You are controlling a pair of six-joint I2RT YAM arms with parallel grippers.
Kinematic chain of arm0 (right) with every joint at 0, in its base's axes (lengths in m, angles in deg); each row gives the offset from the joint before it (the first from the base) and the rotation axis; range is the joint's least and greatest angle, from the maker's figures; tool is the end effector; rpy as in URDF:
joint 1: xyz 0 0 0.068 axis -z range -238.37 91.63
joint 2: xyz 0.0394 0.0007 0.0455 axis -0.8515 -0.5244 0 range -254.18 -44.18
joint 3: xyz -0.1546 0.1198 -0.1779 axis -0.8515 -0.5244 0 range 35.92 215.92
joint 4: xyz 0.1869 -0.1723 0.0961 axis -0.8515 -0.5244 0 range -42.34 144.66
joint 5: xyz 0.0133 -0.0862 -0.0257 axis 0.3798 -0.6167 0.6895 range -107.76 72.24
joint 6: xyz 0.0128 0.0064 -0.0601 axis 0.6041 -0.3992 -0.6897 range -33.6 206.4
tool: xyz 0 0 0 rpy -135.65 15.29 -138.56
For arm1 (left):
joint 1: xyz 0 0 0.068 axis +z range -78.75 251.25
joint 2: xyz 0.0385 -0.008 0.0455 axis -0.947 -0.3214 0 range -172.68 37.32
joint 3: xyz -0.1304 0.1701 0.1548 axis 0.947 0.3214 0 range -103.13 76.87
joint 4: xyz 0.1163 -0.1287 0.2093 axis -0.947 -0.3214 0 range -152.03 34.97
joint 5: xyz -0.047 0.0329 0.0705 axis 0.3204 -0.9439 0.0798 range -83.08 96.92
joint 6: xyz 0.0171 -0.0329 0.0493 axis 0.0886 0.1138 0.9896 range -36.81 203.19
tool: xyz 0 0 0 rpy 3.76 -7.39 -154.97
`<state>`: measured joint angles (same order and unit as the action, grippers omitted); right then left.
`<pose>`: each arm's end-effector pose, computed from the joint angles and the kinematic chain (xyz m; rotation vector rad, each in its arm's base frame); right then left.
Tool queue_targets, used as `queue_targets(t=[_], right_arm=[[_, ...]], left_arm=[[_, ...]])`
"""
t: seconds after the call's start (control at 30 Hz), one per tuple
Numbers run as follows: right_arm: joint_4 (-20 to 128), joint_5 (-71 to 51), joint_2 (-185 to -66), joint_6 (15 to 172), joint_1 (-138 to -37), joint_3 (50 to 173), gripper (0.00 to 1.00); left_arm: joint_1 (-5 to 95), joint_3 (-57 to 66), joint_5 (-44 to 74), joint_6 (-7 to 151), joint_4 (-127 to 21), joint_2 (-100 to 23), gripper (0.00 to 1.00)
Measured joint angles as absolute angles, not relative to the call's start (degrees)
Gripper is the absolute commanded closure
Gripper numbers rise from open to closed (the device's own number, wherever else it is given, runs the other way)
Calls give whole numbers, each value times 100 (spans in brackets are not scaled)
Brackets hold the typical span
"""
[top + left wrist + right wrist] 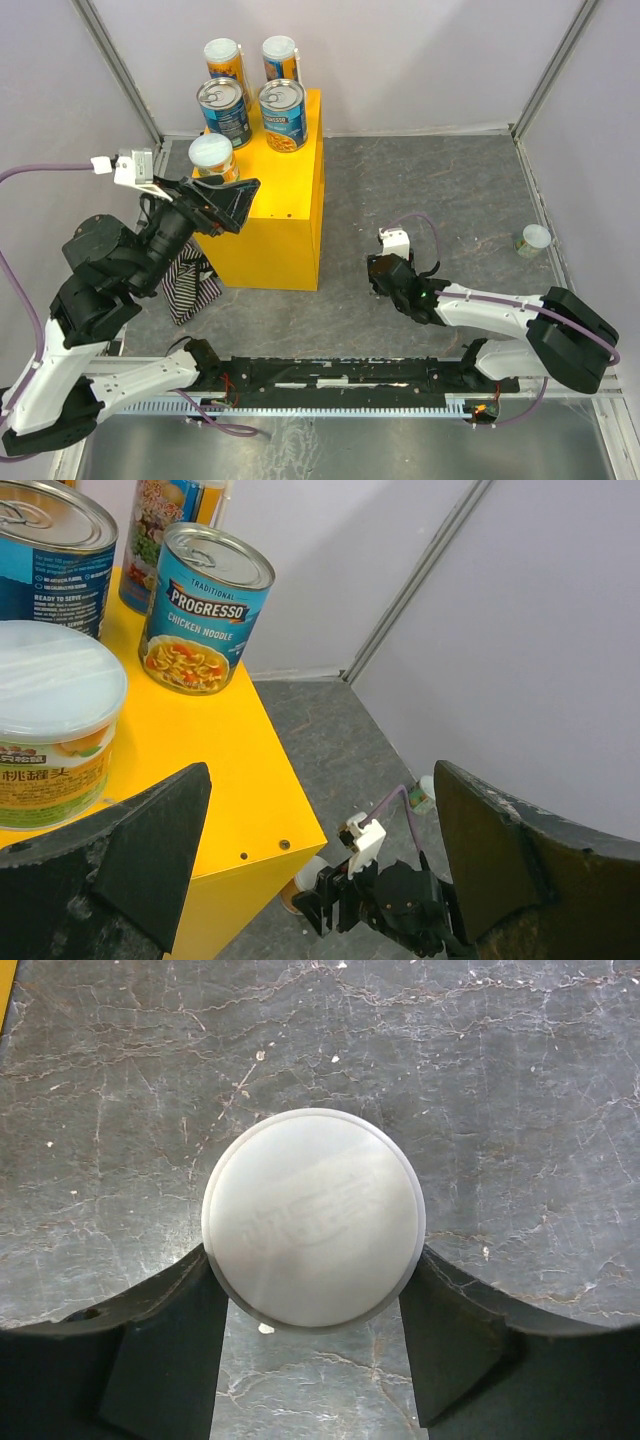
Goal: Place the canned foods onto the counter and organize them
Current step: Pick up the canned food from the center of the board.
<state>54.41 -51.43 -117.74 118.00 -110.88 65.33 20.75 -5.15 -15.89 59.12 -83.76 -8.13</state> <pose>0.1750 0.1857 0.1441 -0.1229 2.1918 0.1239 0.0944 -0.0863 0.5121 0.0048 1.4922 -0.7770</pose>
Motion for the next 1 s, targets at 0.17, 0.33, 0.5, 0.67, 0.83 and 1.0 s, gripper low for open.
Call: queue_targets(t=[0.17,0.33,0.5,0.67,0.83,1.0], right_arm=[[5218,-5123,-11544,11690,-11088,6535,74],[4884,-5121,-11053,11592,-11088,6601,76],[4289,-5130,-10620,11515,-11143,6900,77],[3535,-5187,-10220,11351,-11300,7584,78],[2764,-5346,-10176,11078,-11458,8933,78],[2195,-5545,-10388,10794,-11652,10373,79]], left_arm=[[2075,-515,-1705,5914,-8376,-737,2],[2075,-502,-1749,5914,-8365,-582,2],[2075,-406,-1832,5914,-8359,-437,2],[2075,-336,-1865,5914,-8330,-387,2],[2075,-270,-1915,5914,-8319,-354,2],[2075,-203,-2002,5914,-8322,-293,2]])
